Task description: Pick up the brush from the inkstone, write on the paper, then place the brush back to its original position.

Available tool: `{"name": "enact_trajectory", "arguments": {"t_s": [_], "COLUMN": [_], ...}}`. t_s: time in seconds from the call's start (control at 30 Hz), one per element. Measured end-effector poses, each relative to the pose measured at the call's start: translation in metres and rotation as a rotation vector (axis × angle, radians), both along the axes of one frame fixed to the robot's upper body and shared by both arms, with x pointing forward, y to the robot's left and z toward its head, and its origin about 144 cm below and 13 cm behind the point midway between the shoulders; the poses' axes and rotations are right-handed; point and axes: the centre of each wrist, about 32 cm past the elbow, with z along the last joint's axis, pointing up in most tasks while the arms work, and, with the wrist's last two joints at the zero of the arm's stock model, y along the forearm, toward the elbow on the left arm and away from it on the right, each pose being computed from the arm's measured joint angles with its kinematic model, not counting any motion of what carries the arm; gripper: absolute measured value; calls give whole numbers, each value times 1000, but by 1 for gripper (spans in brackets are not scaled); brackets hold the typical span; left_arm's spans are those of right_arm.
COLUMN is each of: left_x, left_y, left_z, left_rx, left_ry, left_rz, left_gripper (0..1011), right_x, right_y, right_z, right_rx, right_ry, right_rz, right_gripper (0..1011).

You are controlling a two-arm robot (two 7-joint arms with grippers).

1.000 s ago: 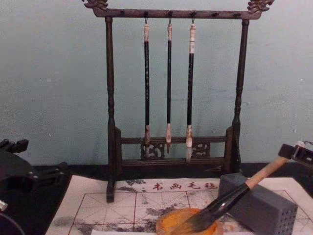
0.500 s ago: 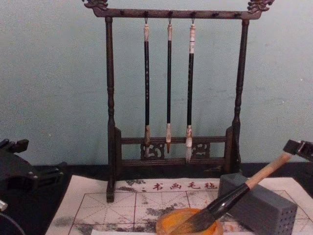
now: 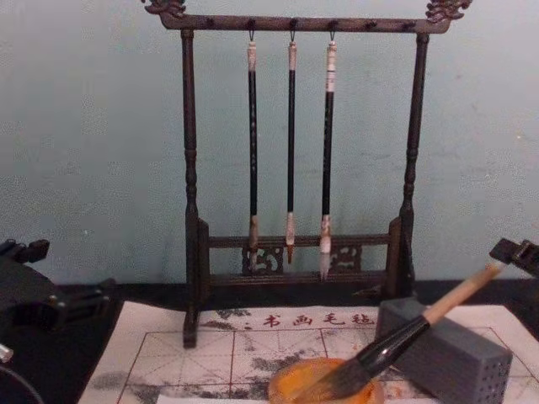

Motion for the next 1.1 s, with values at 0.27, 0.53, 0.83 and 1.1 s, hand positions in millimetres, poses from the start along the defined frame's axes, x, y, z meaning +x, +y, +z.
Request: {"name": "enact_trajectory", "arguments": {"t_s": [0.27, 0.53, 0.83, 1.1], "left_x": [0, 0, 0, 0], "left_y": [0, 0, 0, 0], "left_z": [0, 0, 0, 0], "left_rx": [0, 0, 0, 0], "left_ry": [0, 0, 0, 0], "left_rz": [0, 0, 0, 0], "left_gripper": [1001, 1001, 1001, 1001], "right_x": [4, 10, 18, 22], "right_y": [5, 9, 12, 14], "right_z": [-5, -8, -11, -12], "right_rx": [32, 46, 66, 78], "right_ry": [-10, 2, 17, 23], "right_rz": [8, 12, 6, 8], "right_gripper": [1000, 1000, 1000, 1000]}}
